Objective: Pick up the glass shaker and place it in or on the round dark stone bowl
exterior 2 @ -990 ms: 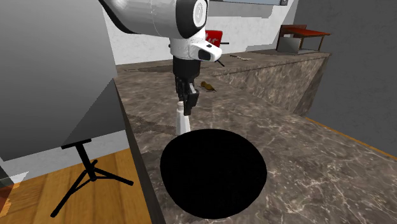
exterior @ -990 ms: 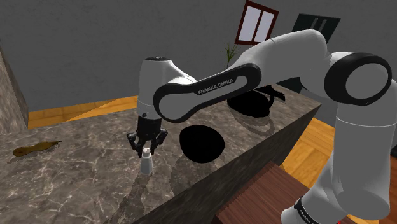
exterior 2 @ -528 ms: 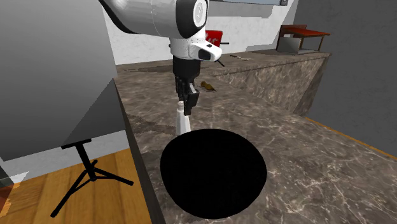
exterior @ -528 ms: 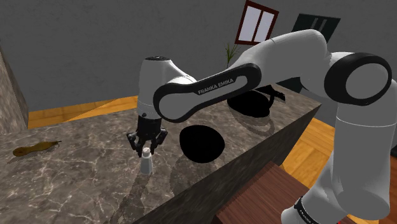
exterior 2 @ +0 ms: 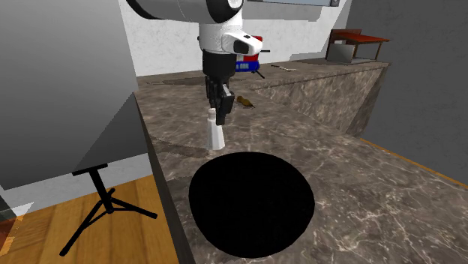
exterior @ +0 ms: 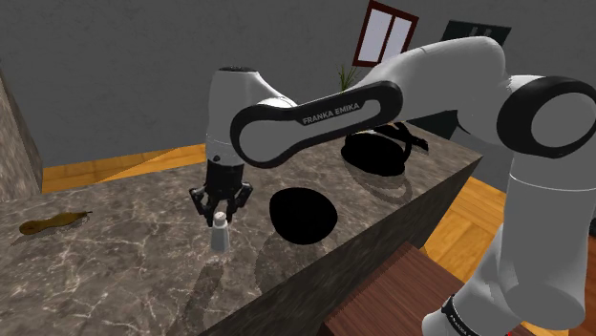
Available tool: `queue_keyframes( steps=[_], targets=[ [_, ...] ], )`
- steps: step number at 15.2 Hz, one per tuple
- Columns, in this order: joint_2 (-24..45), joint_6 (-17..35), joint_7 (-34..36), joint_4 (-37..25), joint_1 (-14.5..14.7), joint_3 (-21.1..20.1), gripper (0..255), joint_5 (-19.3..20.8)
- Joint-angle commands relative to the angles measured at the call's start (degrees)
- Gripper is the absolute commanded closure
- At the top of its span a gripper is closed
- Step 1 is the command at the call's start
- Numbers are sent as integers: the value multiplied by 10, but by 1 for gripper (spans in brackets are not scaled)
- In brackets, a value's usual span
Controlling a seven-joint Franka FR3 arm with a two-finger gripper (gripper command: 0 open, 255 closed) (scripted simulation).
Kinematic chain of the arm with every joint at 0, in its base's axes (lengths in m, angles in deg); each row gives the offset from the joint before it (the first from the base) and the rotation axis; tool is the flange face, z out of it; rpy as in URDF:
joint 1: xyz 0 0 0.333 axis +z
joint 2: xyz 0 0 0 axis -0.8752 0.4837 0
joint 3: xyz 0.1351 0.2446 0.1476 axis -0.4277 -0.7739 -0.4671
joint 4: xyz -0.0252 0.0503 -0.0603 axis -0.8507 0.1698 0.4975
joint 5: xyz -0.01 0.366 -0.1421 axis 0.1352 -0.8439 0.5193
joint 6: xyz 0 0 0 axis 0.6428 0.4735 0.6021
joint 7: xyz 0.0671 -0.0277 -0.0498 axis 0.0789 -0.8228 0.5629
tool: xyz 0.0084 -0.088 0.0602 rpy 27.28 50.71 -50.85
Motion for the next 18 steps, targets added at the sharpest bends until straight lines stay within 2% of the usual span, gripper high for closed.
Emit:
queue_keyframes(
  steps=[1,18],
  targets=[
    [-4,-13,-1,-9,0,-1,255,-2],
    [-31,-133,-1,-105,0,-8,255,-14]
  ],
)
